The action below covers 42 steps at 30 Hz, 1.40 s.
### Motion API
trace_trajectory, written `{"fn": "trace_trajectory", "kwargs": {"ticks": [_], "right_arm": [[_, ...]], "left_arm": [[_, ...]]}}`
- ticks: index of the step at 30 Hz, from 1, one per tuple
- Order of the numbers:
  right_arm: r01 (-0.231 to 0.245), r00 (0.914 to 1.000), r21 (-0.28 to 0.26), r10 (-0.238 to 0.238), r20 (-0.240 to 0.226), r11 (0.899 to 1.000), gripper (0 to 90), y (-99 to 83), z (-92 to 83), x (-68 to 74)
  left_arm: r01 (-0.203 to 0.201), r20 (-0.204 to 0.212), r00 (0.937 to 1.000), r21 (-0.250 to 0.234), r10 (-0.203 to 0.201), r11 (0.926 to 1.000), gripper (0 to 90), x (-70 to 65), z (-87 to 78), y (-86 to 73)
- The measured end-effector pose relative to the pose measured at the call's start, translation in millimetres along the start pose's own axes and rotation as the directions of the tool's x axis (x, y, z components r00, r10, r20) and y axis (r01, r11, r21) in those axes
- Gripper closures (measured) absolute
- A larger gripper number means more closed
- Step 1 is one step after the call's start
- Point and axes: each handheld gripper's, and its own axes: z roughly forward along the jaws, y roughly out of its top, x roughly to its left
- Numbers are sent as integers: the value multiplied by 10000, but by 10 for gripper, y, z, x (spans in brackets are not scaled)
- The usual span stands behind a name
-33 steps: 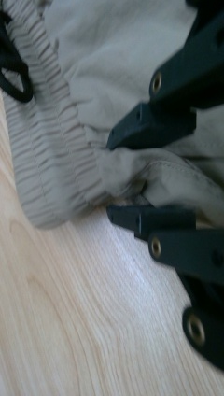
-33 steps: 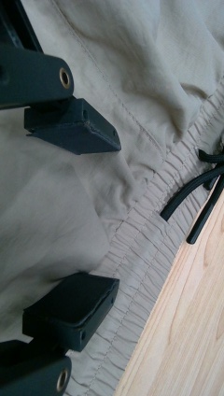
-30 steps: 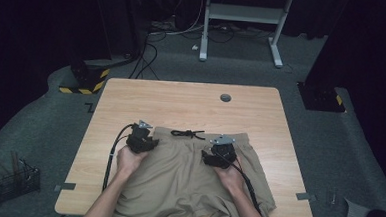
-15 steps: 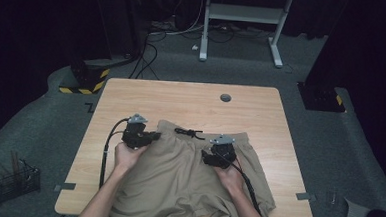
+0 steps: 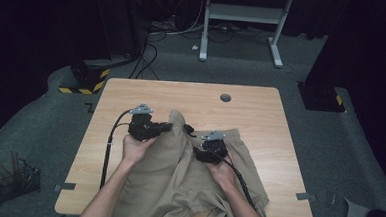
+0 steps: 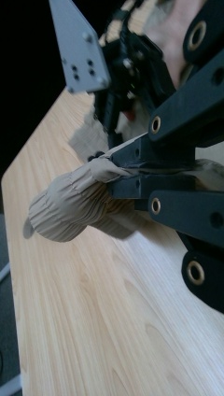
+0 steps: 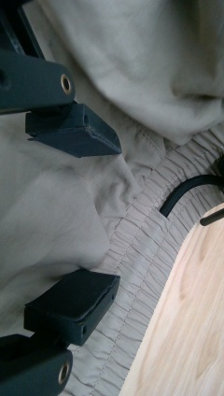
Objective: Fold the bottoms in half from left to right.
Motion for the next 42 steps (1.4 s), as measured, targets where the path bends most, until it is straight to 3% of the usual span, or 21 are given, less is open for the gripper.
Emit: {"fn": "trace_trajectory", "kwargs": {"ticks": [6, 8, 12, 15, 18, 21, 25, 28, 29, 31, 32, 34, 36, 42], "right_arm": [[152, 9998, 0, -152, -139, 9999, 320, 106, 106, 51], [189, 9998, 135, -188, -58, 9997, 320, 98, 69, 71], [675, 9971, -22, -675, -364, 9977, 336, 20, -119, 146], [814, 9948, 229, -798, -629, 9964, 332, -78, -165, 155], [265, 9952, 68, -257, -945, 9996, 343, -114, -137, 111], [307, 9944, 3, -305, -1010, 9995, 345, -80, -93, 146], [389, 9934, -24, -389, -1082, 9992, 346, 23, 14, 205], [452, 9923, -45, -454, -1156, 9990, 346, 85, 80, 247], [479, 9919, -24, -478, -1177, 9989, 350, 89, 80, 245], [382, 9925, 251, -350, -1168, 9990, 349, 89, 12, 230], [363, 9922, 101, -349, -1195, 9993, 358, 73, -67, 218], [588, 9927, -224, -608, -1038, 9980, 371, 18, -250, 188], [802, 9915, -75, -806, -1020, 9967, 367, -53, -359, 137], [827, 9895, 175, -800, -1206, 9964, 380, -196, -291, 52]], "left_arm": [[297, 33, 9996, -209, -297, 9993, 864, 20, 86, 64], [356, -48, 9993, -258, -357, 9990, 864, 47, 79, 67], [523, -152, 9985, -329, -528, 9981, 864, 112, 48, 46], [617, -156, 9979, -430, -625, 9972, 864, 128, 36, 29], [710, 34, 9975, -475, -709, 9963, 864, 121, 54, 21], [756, 242, 9969, -557, -744, 9956, 864, 84, 93, 52], [535, 387, 9979, -576, -513, 9969, 864, -8, 204, 158], [72, 88, 9999, -489, -68, 9988, 864, -82, 304, 211], [106, 84, 9999, -466, -102, 9989, 864, -83, 326, 211], [199, 37, 9998, -406, -197, 9990, 864, -64, 355, 199], [223, 0, 9998, -344, -223, 9992, 864, -51, 365, 192], [238, -65, 9997, -281, -240, 9993, 864, -36, 384, 185], [267, -51, 9996, -288, -269, 9992, 864, -26, 403, 185], [417, 10, 9991, -337, -417, 9986, 864, -21, 468, 180]]}}
